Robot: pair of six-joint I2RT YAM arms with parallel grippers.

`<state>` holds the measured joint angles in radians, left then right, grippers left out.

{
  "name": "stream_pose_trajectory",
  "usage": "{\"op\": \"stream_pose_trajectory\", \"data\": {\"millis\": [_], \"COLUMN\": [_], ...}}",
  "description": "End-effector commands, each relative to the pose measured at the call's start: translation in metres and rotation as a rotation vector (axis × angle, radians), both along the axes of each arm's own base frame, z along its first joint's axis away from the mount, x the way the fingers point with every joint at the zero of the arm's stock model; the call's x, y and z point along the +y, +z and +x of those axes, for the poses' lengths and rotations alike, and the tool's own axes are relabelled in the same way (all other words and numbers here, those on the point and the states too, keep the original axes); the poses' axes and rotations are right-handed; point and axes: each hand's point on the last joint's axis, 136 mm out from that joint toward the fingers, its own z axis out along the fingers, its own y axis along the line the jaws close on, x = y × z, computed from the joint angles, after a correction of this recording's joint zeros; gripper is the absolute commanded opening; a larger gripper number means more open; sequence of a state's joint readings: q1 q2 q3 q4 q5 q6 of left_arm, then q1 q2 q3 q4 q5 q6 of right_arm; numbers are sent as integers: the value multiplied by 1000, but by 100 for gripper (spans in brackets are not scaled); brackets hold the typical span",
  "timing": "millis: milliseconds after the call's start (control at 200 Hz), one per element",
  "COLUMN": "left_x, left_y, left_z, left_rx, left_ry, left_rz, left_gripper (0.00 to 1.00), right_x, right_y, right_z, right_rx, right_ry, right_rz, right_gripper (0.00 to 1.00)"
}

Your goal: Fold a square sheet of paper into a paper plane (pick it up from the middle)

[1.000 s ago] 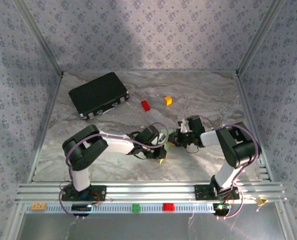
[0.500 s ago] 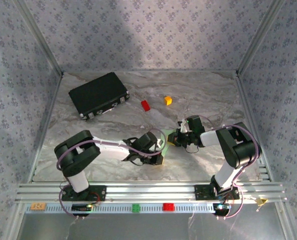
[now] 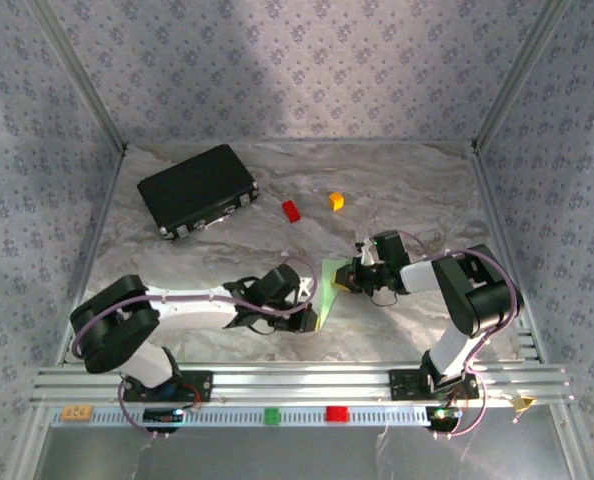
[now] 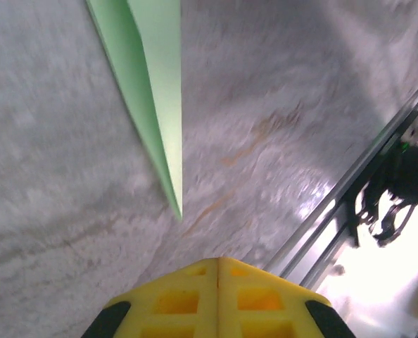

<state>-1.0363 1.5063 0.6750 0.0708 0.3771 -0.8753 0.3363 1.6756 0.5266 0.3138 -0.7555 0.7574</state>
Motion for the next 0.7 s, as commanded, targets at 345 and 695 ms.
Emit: {"op": "stream_pose_trajectory", "data": {"millis": [345, 695], "left_x": [-59, -49], "left_y": [2, -42], "left_z": [66, 74], "left_rx": [-1, 13], "left_ry": [18, 40], "left_rz": [-29, 119], "left_gripper": [5, 2], "right_x": [-25, -23], "right_y": [-41, -39], "right_z": [-14, -13], "right_rx": [94, 89], "right_ry": [-60, -59], "right_rz": [-177, -166], "right_gripper": [5, 5]}}
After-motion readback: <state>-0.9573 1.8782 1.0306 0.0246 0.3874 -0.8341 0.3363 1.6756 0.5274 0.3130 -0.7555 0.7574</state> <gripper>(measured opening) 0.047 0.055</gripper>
